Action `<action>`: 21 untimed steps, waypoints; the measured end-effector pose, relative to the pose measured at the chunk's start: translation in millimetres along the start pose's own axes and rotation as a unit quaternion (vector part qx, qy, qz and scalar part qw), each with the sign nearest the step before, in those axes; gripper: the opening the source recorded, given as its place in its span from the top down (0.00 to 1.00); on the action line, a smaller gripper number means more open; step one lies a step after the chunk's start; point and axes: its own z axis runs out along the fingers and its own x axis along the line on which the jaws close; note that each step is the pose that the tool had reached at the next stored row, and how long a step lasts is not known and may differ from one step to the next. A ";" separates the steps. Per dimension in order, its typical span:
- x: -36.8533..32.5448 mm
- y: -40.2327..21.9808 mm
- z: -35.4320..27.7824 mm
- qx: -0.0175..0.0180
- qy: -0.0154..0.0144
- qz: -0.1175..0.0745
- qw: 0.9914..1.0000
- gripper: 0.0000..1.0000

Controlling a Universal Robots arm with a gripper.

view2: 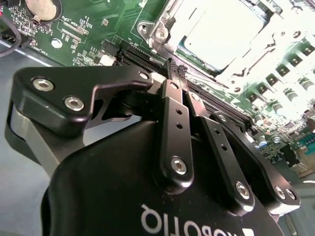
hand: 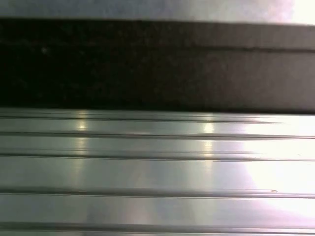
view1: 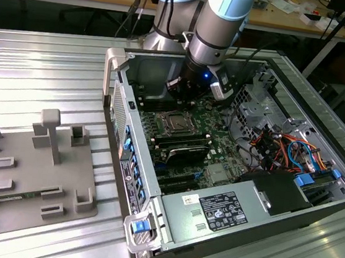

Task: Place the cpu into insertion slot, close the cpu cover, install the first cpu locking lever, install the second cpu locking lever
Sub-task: 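Install the first cpu locking lever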

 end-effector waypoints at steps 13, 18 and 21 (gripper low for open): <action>-1.5 0.8 2.7 0.000 0.000 0.000 1.000 0.89; -1.6 0.7 2.7 0.001 0.000 0.000 1.000 0.89; -1.7 0.8 2.5 0.004 0.000 0.000 1.000 0.89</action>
